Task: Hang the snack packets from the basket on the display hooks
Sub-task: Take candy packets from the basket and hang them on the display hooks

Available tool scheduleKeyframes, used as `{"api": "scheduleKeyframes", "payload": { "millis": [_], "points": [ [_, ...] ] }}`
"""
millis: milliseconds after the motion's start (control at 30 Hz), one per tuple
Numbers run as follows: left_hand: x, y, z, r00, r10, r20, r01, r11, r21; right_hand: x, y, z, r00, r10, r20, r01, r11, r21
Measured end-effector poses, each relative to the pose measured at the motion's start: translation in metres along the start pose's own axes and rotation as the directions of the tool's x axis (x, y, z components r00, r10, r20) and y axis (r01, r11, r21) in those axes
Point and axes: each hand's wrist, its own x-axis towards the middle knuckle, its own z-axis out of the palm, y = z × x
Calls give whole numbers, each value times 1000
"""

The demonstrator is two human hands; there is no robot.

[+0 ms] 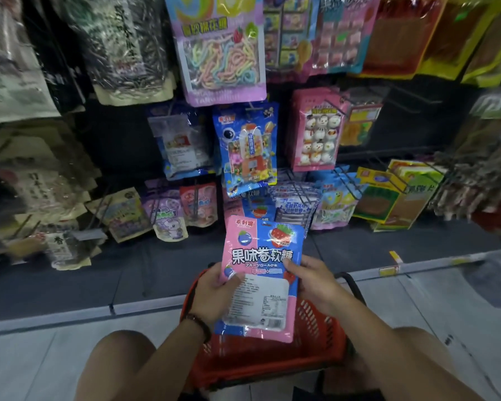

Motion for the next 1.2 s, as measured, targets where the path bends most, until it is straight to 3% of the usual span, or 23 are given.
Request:
{"api": "scheduleKeyframes", "payload": {
  "millis": [167, 267, 333, 400, 467, 533, 633, 700, 767, 867, 933, 1067, 1200],
  "points": [
    [-2, 12, -2, 995, -10, -100, 13, 1000, 22, -2, -12, 12, 995, -99, -32, 97, 993, -71],
    [-11, 20, 7, 950, 88, -301, 3, 957, 289, -4, -16, 24, 970, -229, -77, 219, 969, -113],
    [-21, 24, 19, 950, 194, -244, -97, 929, 357, -4, -16, 37, 944, -320, -83, 303, 938, -168],
    [-28, 27, 34, 970, 222, -94, -179, 926, 333, -5, -12, 51, 926, -370, -69, 349, 913, -210],
    [-27, 26, 44, 973, 230, -29, -214, 939, 268, -8, -9, 63, 918, -395, -24, 378, 894, -240],
    [-21, 23, 46, 968, 240, -67, -226, 959, 170, -13, -7, 70, 908, -413, 68, 414, 865, -284],
    [-7, 20, 37, 956, 225, -190, -186, 961, 204, -14, -7, 68, 903, -398, 164, 430, 820, -378],
    [3, 20, 29, 964, 177, -197, -135, 968, 210, -7, -10, 59, 877, -463, 131, 469, 764, -443],
    [13, 23, 22, 979, 139, -149, -115, 980, 163, 3, -14, 45, 835, -550, -25, 476, 744, -470],
    [31, 24, 7, 989, 131, -63, -117, 974, 193, 23, -27, 23, 825, -527, -205, 391, 793, -467],
    [48, 21, 0, 990, 136, -39, -121, 959, 254, 39, -35, 14, 867, -476, -151, 392, 836, -384],
    [88, 14, -4, 988, 148, -34, -131, 945, 299, 76, -38, 11, 873, -481, -82, 436, 844, -312],
    [135, -3, -4, 979, 145, -144, -82, 923, 376, 120, -23, 11, 893, -449, -43, 428, 873, -235]
  ]
}}
